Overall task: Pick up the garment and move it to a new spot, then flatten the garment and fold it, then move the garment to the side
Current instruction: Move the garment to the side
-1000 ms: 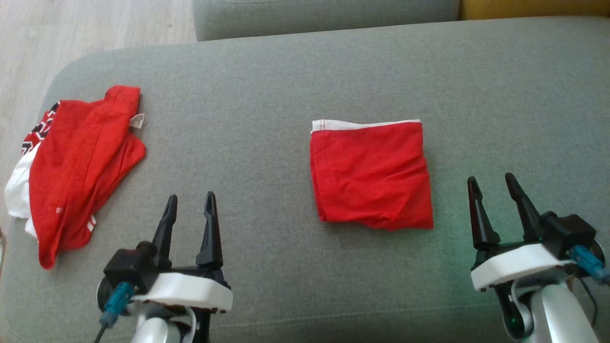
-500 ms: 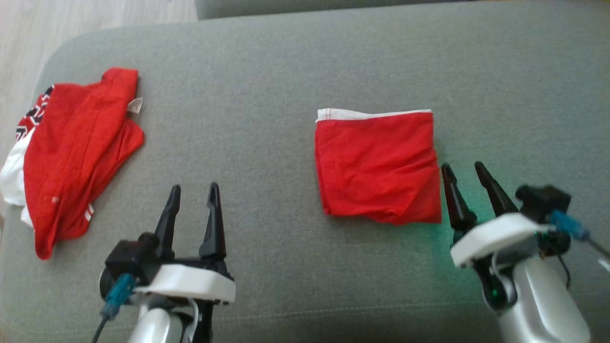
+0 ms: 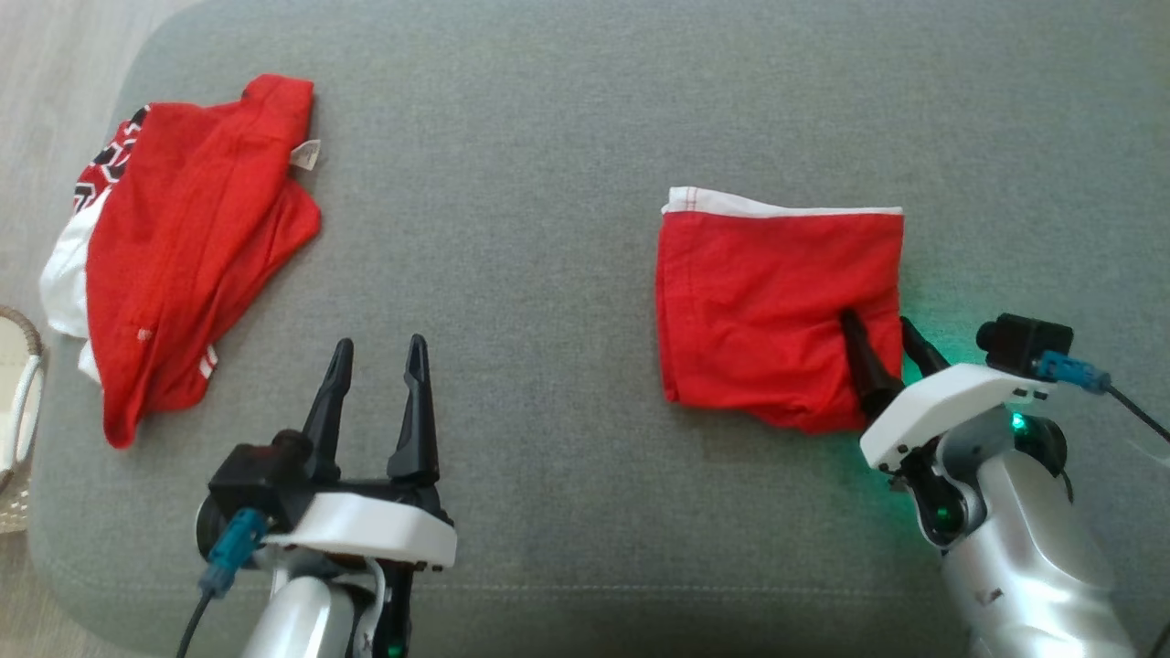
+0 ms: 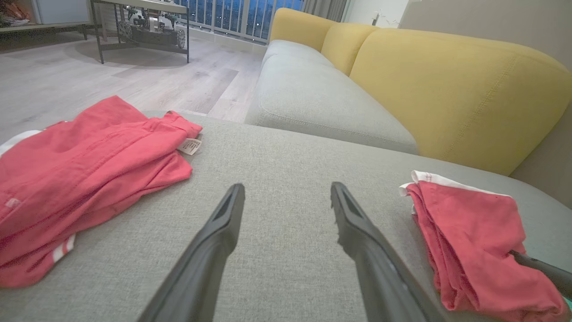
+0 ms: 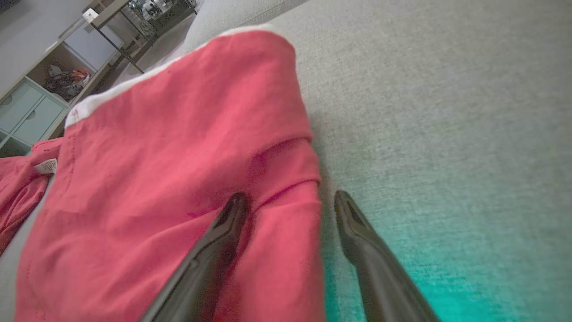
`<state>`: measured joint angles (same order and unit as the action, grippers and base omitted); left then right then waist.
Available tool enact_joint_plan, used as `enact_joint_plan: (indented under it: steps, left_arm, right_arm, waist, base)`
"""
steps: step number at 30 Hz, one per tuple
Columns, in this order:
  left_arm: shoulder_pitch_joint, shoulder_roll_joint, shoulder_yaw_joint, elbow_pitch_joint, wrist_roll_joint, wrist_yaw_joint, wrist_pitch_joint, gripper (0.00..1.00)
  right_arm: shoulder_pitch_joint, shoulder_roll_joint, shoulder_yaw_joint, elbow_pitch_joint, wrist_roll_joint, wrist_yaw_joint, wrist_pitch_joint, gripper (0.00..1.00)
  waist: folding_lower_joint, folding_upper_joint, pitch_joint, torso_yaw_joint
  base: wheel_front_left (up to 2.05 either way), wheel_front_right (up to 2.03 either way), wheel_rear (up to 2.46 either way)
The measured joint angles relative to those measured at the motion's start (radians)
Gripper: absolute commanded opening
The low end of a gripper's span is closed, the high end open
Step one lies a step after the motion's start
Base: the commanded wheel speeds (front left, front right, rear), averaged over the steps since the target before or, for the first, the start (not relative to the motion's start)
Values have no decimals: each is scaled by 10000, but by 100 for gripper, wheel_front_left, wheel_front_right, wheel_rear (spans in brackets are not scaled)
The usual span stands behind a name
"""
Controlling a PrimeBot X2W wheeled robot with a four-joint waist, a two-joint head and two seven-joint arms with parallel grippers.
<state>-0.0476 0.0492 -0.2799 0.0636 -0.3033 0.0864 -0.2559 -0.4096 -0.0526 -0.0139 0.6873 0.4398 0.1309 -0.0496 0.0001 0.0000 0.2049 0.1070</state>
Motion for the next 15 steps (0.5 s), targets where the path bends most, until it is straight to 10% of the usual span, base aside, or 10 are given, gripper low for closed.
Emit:
enact_joint_plan:
  steps: [2, 4, 15]
  left_arm:
    - [1, 0, -13, 69, 13, 0, 0, 100]
    - [2, 0, 0, 73, 13, 0, 0, 100]
    - [-4, 0, -19, -59, 115, -54, 0, 100]
  right_arm:
    - [-168, -2, 27, 318, 50, 0, -42, 100]
    - [-310, -27, 178, 606, -155, 0, -161, 0]
    - [-1284, -742, 1197, 1137, -2847, 2, -1187, 0]
  waist:
    - [0, 0, -25, 63]
    - [-2, 0, -73, 87]
    - [-1, 0, 190, -426]
  base:
    - [0, 0, 0]
    - [0, 0, 0]
    - [0, 0, 0]
